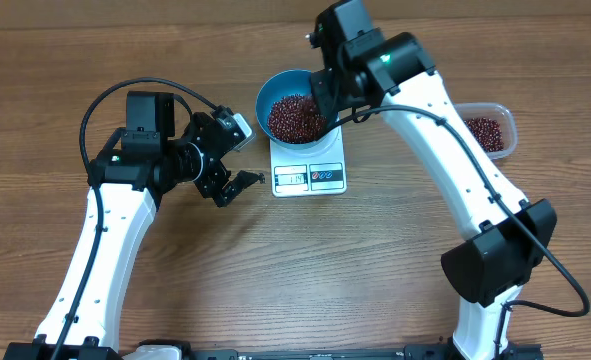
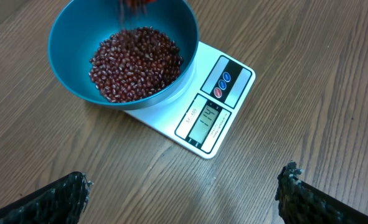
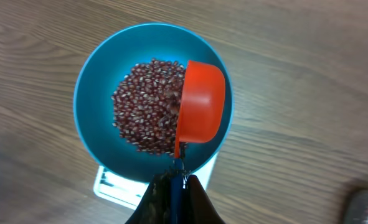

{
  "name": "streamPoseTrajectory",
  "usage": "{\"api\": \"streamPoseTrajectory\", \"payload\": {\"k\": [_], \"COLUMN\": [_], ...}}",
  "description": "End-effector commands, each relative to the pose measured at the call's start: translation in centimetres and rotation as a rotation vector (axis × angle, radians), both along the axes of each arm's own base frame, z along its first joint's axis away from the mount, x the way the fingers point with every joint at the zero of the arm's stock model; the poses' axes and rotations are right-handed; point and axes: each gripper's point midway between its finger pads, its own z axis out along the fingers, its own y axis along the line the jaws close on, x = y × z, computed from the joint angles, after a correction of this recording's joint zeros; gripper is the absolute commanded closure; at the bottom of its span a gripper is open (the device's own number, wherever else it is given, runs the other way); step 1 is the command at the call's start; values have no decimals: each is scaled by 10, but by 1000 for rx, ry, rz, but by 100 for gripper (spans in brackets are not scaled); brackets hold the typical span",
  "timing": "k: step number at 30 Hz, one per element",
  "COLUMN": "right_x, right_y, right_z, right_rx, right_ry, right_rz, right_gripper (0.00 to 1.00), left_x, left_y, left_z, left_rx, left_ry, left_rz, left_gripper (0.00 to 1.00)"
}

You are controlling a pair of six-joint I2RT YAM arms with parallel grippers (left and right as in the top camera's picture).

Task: Scoop item into bowl and weigh 150g on scale
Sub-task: 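Tilt the scoop with right gripper to pour beans into bowl, then lift the empty scoop with right gripper away toward the right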

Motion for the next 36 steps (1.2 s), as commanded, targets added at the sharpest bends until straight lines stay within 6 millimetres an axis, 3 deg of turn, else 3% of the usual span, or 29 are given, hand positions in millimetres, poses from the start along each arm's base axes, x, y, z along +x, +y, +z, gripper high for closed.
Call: {"api": "streamPoseTrajectory", "payload": {"k": [1, 7, 17, 23, 28, 36], "right_x": [7, 3, -2, -8, -14, -17], "right_y": [-3, 2, 11, 9, -12, -83], "right_z": [16, 19, 21, 46, 79, 104], "right_rx": [-115, -180, -129, 20, 179, 390], "right_ry": [-103, -142, -121, -111, -100, -27], "right_rz": [15, 17, 45, 74, 75, -16], "right_gripper": [96, 96, 96, 96, 96, 96], "left_x": [-2, -2, -2, -2, -2, -2], "left_y": [-1, -1, -1, -1, -1, -1], "left_z": [1, 1, 1, 1, 1, 1], "left_rx": [-19, -19, -19, -19, -19, -19], "left_ry": [11, 11, 11, 11, 11, 11], "left_rz": [3, 3, 3, 3, 3, 3], "left_gripper": [1, 1, 1, 1, 0, 1]}}
